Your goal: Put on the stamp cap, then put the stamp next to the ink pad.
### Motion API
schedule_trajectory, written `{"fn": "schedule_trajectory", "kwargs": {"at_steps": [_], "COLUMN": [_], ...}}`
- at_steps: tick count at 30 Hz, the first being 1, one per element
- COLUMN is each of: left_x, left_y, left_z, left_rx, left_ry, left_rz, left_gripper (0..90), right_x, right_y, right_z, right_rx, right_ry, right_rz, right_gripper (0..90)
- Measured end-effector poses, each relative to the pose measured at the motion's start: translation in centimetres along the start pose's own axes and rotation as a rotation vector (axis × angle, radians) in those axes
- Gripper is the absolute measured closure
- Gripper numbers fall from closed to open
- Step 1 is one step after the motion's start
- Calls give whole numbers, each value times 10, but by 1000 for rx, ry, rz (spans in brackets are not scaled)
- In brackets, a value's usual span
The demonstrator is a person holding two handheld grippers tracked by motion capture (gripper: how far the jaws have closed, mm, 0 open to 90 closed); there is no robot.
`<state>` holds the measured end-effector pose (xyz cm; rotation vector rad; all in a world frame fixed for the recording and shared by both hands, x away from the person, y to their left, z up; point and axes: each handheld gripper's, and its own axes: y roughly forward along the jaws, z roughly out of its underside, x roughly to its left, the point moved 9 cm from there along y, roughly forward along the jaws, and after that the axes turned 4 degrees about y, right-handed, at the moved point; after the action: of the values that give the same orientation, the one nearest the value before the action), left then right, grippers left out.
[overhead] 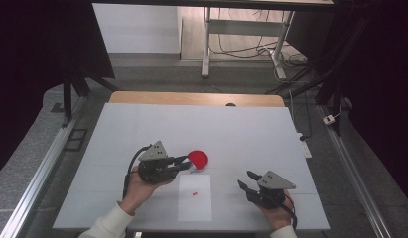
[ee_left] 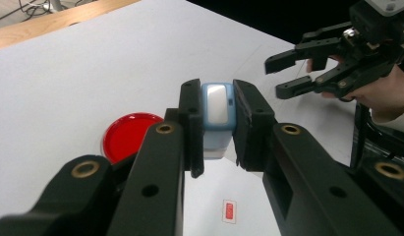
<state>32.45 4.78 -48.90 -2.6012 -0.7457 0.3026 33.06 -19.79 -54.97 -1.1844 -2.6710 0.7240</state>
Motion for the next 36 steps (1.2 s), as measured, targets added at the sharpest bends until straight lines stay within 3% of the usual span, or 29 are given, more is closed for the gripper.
{"fn": "schedule_trajectory", "kwargs": {"at_steps": [8,12,30,36], "left_x": [6,10,28,39], "left_y": [-5,-8,-13,-10], "left_z": [-2,-3,1,6], "left_rx": [-5,-7,5,22], "left_ry": [-3,-6,-43,-46], "left_rz": [-8,-16,-63,-102], "left_gripper": [755,755,756,756], "right_x": [-23,-30,-38,-37], "right_y": [-24,-27,-23,-21], "right_z": [17,20,22,23], "right_rx": [14,19,38,43], "right_ry": [25,25,29,31], "right_rz": [37,46,56,46], "right_gripper": [507,506,490,487]}}
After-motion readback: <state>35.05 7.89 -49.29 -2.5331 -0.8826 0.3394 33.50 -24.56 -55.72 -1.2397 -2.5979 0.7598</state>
